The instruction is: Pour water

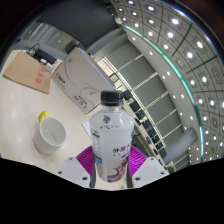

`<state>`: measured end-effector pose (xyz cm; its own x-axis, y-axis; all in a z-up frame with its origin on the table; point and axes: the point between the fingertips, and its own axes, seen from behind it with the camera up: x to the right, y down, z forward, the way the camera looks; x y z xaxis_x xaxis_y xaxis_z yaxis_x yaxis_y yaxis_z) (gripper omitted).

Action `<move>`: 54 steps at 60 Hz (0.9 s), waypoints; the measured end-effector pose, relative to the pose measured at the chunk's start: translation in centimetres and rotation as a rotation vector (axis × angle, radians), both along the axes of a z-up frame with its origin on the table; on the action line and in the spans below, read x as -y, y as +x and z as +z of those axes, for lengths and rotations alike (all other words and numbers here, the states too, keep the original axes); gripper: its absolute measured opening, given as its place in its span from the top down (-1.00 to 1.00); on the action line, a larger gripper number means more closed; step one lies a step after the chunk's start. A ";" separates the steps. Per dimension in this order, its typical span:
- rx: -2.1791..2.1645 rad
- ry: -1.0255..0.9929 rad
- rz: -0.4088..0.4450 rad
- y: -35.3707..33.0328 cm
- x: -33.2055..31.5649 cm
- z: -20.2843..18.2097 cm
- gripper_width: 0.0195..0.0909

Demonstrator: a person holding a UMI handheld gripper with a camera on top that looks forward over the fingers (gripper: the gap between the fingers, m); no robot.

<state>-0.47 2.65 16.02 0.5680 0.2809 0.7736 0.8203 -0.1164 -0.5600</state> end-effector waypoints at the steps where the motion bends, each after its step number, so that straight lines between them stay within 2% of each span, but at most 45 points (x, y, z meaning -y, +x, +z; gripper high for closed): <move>1: -0.048 -0.015 -0.003 0.0 0.1 -0.2 0.37; 7: -0.284 -0.086 -0.012 -0.1 0.7 -1.9 0.38; 17: -0.584 -0.193 -0.082 1.5 1.3 -6.0 0.37; 32: -0.790 -0.241 -0.161 3.0 1.3 -11.2 0.32; 42: -0.874 -0.237 -0.176 3.7 1.9 -11.8 -0.06; 44: -0.872 -0.265 -0.197 3.8 2.2 -12.3 -0.31; 47: -0.867 -0.303 -0.226 4.1 2.7 -13.0 -0.91; 50: -0.864 -0.324 -0.255 4.6 3.3 -13.1 -0.78; 54: -0.858 -0.337 -0.296 5.1 4.3 -12.5 -0.89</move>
